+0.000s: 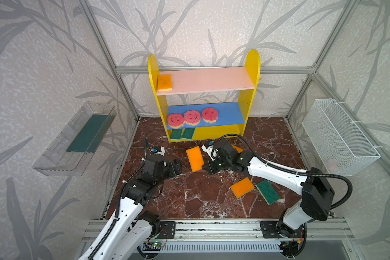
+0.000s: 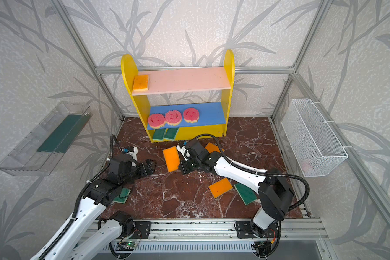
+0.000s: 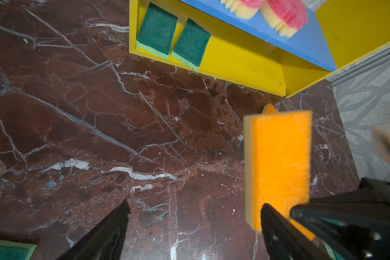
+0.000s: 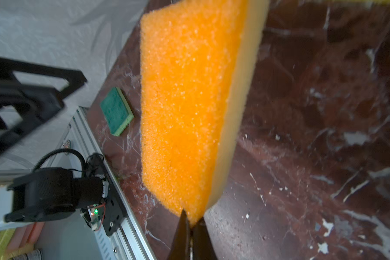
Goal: Place and organize the cleaning sponges onto the shelf
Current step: 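Carry the sponge up to the pink top shelf with the right gripper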
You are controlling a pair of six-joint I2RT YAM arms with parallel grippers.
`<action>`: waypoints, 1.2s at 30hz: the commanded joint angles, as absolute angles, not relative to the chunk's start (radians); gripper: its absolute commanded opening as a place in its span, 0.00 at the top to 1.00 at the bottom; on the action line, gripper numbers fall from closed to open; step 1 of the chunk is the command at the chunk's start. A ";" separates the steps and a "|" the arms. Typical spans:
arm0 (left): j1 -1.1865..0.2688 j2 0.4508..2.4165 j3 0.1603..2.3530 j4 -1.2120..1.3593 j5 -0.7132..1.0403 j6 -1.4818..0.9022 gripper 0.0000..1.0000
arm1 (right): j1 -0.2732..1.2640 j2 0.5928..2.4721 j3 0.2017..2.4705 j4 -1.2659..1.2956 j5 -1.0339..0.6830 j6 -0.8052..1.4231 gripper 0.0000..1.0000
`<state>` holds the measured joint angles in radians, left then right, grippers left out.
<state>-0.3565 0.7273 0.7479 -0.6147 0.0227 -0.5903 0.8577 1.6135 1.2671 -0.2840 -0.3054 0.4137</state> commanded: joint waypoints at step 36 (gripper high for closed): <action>-0.327 0.782 0.730 -0.622 0.062 -0.511 0.08 | 0.603 2.465 2.955 -0.406 -0.499 0.359 1.00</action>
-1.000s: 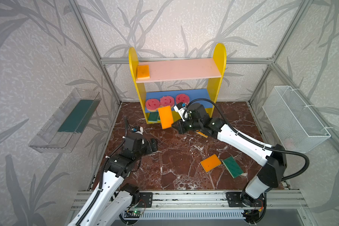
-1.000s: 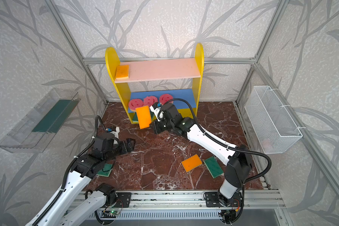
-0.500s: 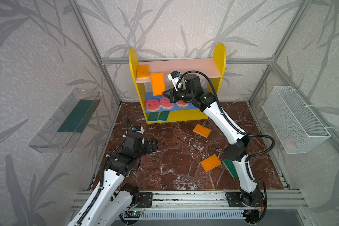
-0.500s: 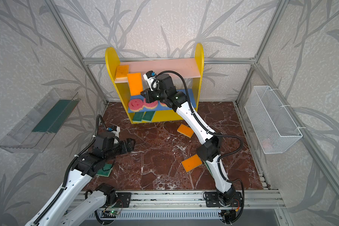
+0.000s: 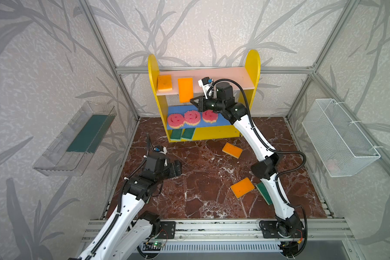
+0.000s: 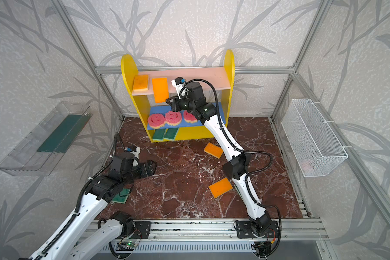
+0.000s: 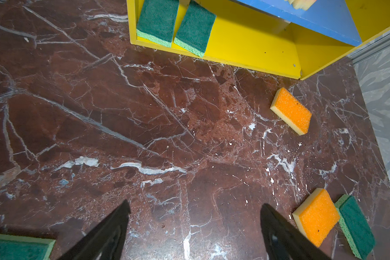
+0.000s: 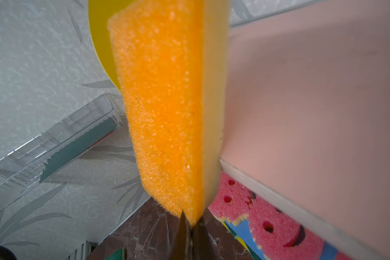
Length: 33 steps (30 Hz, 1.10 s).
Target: Place and organize the cleaning sponges onto the shelf
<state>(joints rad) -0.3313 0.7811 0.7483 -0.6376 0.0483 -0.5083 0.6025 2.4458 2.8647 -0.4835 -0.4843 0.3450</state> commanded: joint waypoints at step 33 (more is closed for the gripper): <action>-0.327 0.730 0.787 -0.670 0.057 -0.522 0.08 | 0.538 2.485 2.881 -0.228 -0.390 0.422 0.85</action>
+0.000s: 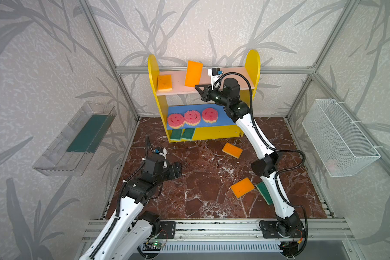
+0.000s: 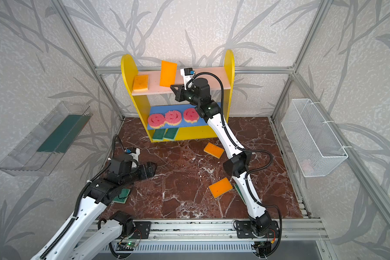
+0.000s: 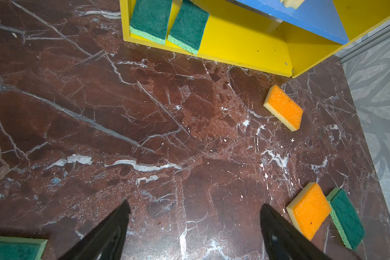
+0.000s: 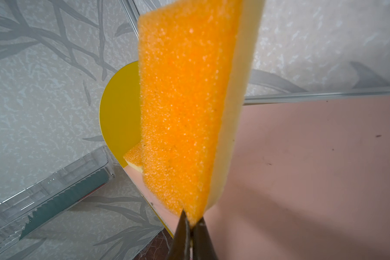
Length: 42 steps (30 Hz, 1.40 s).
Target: Place and organize the cleaning sponges onto the shelf
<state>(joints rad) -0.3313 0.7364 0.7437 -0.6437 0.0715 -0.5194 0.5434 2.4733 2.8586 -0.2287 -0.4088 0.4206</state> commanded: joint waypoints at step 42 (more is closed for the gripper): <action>-0.327 1.371 1.916 -0.792 -0.132 -0.207 0.13 | 0.538 2.147 2.733 -0.574 -0.455 0.259 0.43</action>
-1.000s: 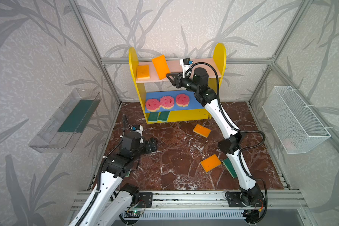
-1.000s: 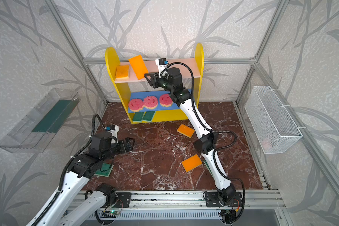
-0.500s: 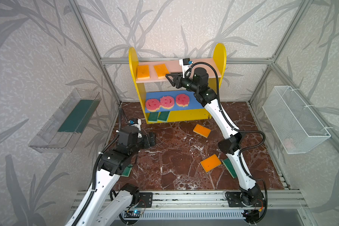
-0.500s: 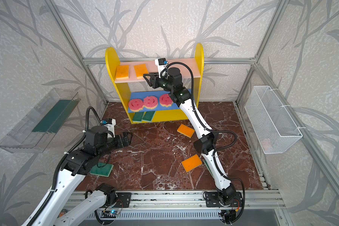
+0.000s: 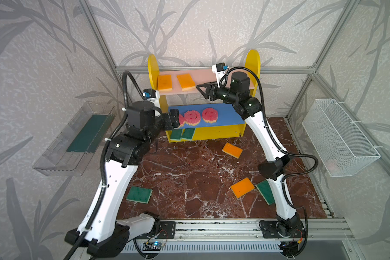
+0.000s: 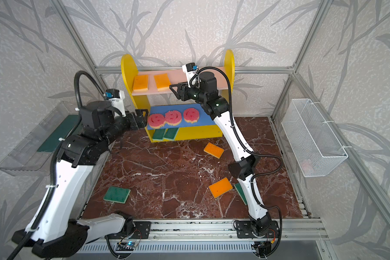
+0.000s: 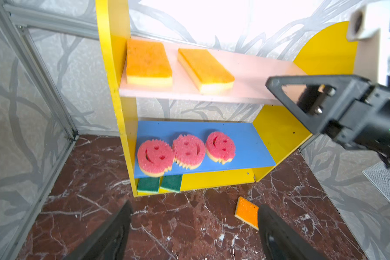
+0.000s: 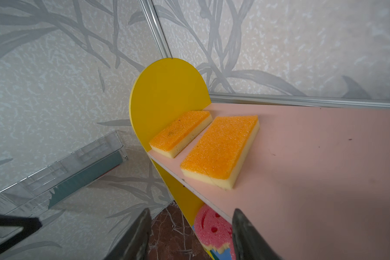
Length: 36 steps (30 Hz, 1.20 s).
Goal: Place and organize the cleaning sponges onto the shelf
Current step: 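Reach the left gripper up to the new sponge while the right gripper withdraws, then push the second sponge toward the first one with the left gripper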
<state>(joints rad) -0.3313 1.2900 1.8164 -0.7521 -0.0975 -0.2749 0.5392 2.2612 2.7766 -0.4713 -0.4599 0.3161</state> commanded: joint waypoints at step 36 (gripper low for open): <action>-0.443 2.129 2.673 -0.596 -0.394 0.267 0.17 | 0.546 1.164 0.946 -0.229 -0.336 0.361 0.45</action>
